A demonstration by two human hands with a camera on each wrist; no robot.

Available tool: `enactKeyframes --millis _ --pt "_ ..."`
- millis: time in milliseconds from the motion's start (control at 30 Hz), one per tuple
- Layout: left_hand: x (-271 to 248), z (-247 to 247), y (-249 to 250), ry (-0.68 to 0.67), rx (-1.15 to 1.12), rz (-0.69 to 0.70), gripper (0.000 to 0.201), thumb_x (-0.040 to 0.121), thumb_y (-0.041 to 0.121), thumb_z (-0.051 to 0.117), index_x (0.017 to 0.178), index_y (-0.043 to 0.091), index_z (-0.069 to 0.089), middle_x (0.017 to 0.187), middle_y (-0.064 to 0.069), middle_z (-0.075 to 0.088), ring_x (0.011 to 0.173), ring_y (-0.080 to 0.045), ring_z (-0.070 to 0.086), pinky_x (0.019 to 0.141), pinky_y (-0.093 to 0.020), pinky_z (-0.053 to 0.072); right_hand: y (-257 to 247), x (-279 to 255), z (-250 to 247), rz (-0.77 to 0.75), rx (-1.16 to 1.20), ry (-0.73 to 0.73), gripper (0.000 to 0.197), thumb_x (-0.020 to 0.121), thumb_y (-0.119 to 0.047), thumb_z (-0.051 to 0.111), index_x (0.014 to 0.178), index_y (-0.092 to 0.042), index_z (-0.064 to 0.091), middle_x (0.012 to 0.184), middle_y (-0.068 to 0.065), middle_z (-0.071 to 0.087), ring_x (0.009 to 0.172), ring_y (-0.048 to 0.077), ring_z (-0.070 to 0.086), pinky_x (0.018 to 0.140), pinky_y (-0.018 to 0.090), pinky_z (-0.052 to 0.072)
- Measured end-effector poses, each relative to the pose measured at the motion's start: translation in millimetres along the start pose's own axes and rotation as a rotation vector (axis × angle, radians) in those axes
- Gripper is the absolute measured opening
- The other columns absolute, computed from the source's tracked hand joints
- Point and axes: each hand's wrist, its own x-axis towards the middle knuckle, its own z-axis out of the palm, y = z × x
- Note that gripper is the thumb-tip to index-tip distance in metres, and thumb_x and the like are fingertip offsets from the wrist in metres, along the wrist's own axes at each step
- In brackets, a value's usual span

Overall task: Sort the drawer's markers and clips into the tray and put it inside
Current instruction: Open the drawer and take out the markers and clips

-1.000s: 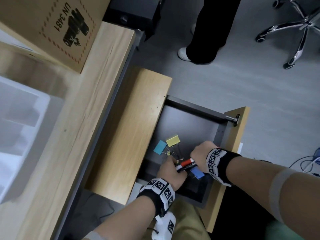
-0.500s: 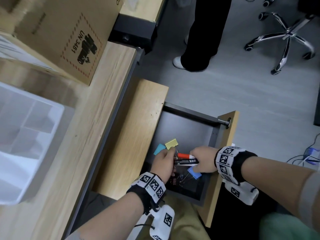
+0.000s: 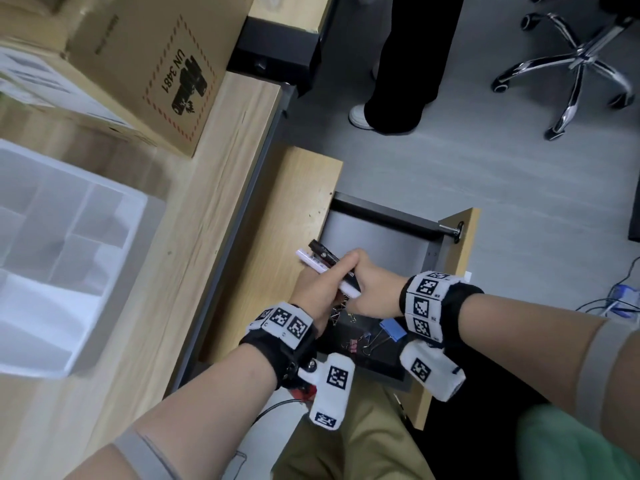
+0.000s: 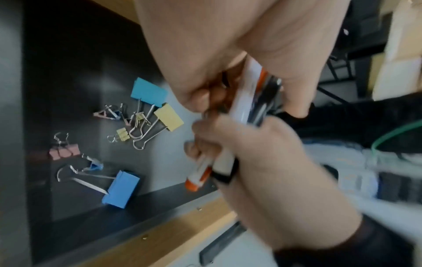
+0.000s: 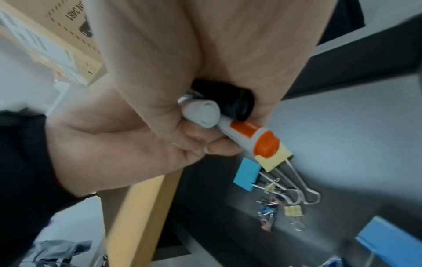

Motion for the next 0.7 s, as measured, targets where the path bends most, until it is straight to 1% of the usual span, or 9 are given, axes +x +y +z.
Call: enactKeyframes --millis 67,100,167,233,333,433,500,600,700 --pt "-3 4 3 0.079 0.069 0.008 0.024 0.076 0.032 0.077 0.074 0.013 0.062 0.067 -0.008 0.061 0.065 -0.022 0.062 0.065 -0.036 0.049 -4 1 5 -0.004 0.061 -0.047 0.073 0.078 -0.014 0.075 0.128 -0.012 0.022 0.080 0.004 0.057 0.060 0.013 0.059 0.048 0.023 0.053" --pt "-4 2 4 0.123 0.096 0.036 0.022 0.075 0.030 0.075 0.069 0.014 0.061 0.063 -0.008 0.061 0.063 -0.023 0.062 0.066 -0.038 0.050 -3 1 6 -0.006 0.076 -0.096 0.084 0.073 -0.018 0.080 0.133 -0.017 0.020 0.093 0.005 0.060 0.074 0.016 0.065 0.062 0.030 0.060" --pt "-9 -6 7 0.162 0.121 0.079 0.022 0.078 0.022 0.070 0.060 0.015 0.060 0.055 -0.005 0.060 0.056 -0.024 0.061 0.068 -0.043 0.055 7 1 1 0.044 -0.017 -0.213 0.099 0.067 -0.027 0.085 0.142 -0.023 0.021 0.121 0.000 0.053 0.107 0.018 0.060 0.090 0.034 0.056" --pt "-15 -16 6 0.092 0.205 0.075 0.023 0.079 0.017 0.065 0.058 0.015 0.059 0.050 -0.006 0.057 0.049 -0.024 0.058 0.072 -0.051 0.059 27 4 -2 0.164 -0.238 -0.239 0.094 0.069 -0.029 0.082 0.146 -0.017 0.029 0.134 0.003 0.049 0.119 0.021 0.054 0.100 0.035 0.049" --pt "-23 -24 -14 -0.056 0.610 0.052 0.016 0.083 0.013 0.063 0.069 0.011 0.056 0.056 -0.005 0.056 0.043 -0.016 0.054 0.055 -0.033 0.054 50 14 10 0.317 -0.525 -0.051 0.065 0.079 -0.019 0.074 0.135 -0.006 0.043 0.135 0.015 0.052 0.117 0.031 0.057 0.094 0.038 0.050" --pt "-24 -27 -47 -0.125 1.010 -0.020 0.012 0.078 0.023 0.067 0.081 0.012 0.063 0.074 -0.004 0.066 0.062 -0.019 0.061 0.055 -0.023 0.044 62 29 42 0.451 -0.561 -0.014 0.068 0.078 -0.013 0.077 0.132 -0.005 0.036 0.128 0.018 0.047 0.103 0.030 0.060 0.087 0.036 0.055" --pt "-22 -30 -64 -0.105 1.056 -0.111 0.015 0.078 0.021 0.068 0.088 0.010 0.066 0.085 -0.007 0.072 0.074 -0.021 0.066 0.062 -0.025 0.049 70 36 63 0.495 -0.527 -0.015 0.077 0.073 -0.012 0.082 0.133 -0.007 0.033 0.123 0.019 0.044 0.096 0.027 0.057 0.088 0.035 0.055" --pt "-17 -37 -82 -0.019 1.014 -0.157 0.018 0.078 0.018 0.067 0.094 0.010 0.066 0.091 -0.009 0.072 0.082 -0.023 0.068 0.073 -0.030 0.057 82 39 81 0.484 -0.586 0.013 0.069 0.075 -0.005 0.077 0.128 -0.009 0.034 0.120 0.019 0.042 0.088 0.027 0.056 0.081 0.032 0.056" --pt "-18 -43 -90 0.058 0.952 -0.132 0.010 0.080 0.019 0.067 0.087 0.015 0.062 0.080 -0.003 0.067 0.073 -0.020 0.065 0.059 -0.024 0.050 88 39 85 0.456 -0.644 0.010 0.052 0.085 -0.003 0.065 0.129 -0.006 0.037 0.118 0.018 0.050 0.096 0.030 0.062 0.074 0.035 0.053"
